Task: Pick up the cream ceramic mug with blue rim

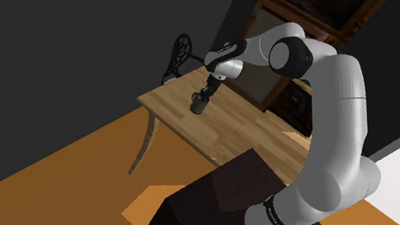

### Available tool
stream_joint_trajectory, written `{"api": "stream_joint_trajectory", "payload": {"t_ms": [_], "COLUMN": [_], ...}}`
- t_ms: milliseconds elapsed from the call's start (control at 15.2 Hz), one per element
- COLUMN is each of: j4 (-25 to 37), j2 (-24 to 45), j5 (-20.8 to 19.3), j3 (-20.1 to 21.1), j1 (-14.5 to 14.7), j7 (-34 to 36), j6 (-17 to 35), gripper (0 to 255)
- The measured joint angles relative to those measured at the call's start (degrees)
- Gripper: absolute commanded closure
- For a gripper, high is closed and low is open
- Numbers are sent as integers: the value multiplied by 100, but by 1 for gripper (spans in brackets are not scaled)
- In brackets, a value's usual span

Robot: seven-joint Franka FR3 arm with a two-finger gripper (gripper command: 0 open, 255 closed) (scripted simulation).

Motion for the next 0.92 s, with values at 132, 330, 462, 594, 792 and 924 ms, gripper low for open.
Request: {"api": "stream_joint_trajectory", "payload": {"t_ms": [132, 330, 462, 594, 792, 924], "j4": [0, -19, -64, -105, -149, -160], "j2": [0, -32, -113, -238, -424, -520], "j5": [0, -3, -14, -33, -66, -84], "j3": [0, -4, -17, -35, -66, -82], "j1": [0, 0, 5, 28, 52, 63], "j7": [0, -3, -1, 22, 50, 64], "j6": [0, -13, -52, -134, -275, -360], "gripper": [255, 255, 255, 255, 255, 255]}}
